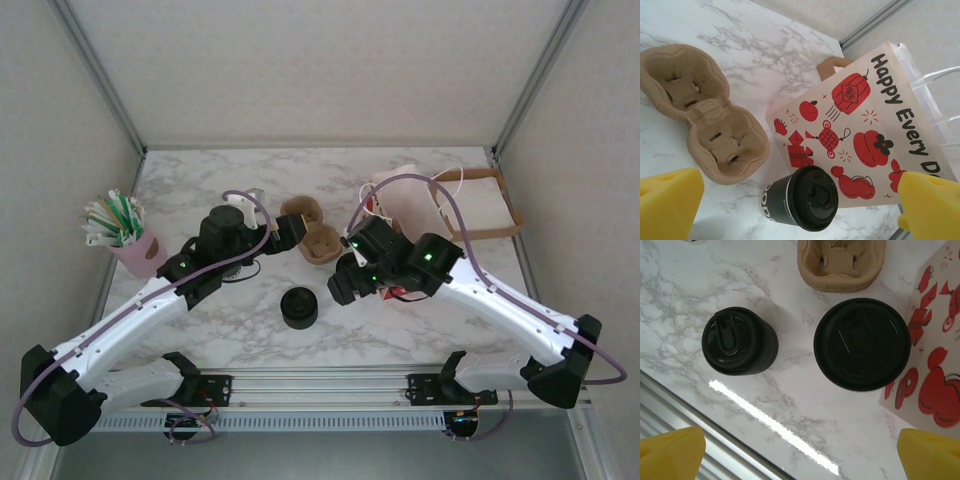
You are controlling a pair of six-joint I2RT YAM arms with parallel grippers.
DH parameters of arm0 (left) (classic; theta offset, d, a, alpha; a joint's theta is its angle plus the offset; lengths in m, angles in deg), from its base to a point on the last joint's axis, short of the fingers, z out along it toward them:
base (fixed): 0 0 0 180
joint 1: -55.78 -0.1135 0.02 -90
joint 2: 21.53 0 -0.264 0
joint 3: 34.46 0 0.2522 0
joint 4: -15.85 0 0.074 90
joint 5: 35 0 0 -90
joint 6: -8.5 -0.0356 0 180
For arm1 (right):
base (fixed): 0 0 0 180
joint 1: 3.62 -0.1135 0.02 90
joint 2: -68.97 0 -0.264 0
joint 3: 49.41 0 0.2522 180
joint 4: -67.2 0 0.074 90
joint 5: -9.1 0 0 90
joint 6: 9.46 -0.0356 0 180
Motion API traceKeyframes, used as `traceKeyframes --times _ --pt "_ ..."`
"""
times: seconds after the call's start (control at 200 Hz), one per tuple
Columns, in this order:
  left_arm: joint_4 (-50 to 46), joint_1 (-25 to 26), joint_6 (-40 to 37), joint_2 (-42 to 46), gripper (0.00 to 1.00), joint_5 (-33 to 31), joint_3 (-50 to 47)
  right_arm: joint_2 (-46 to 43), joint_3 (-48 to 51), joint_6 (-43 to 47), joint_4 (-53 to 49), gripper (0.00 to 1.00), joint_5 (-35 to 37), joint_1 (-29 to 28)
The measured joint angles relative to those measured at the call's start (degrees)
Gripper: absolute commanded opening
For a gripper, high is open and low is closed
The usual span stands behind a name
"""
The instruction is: Pack the takeout coffee
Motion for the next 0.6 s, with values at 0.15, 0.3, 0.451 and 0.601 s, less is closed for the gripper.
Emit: traceKeyframes --times 0.15,0.3,0.451,0.601 --pt "0.0 -0.2 0.0 1.1 1.00 0.0 -0.6 5.1 -0.1 1.4 0.6 0.94 1.5 0.0" --pt "0.0 -0.3 0.0 1.7 1.00 0.0 -1.7 9.1 -0.2 2.9 1.5 0.92 3.9 0.0" --pt "0.0 -0.5 0.0 1.9 1.00 0.0 -2.3 12.9 -1.2 4.1 1.8 0.90 5.6 1.2" --pt "0.0 -0.6 0.0 1.9 1.00 0.0 -2.3 16.7 -2.3 5.1 2.7 0.92 5.8 3.3"
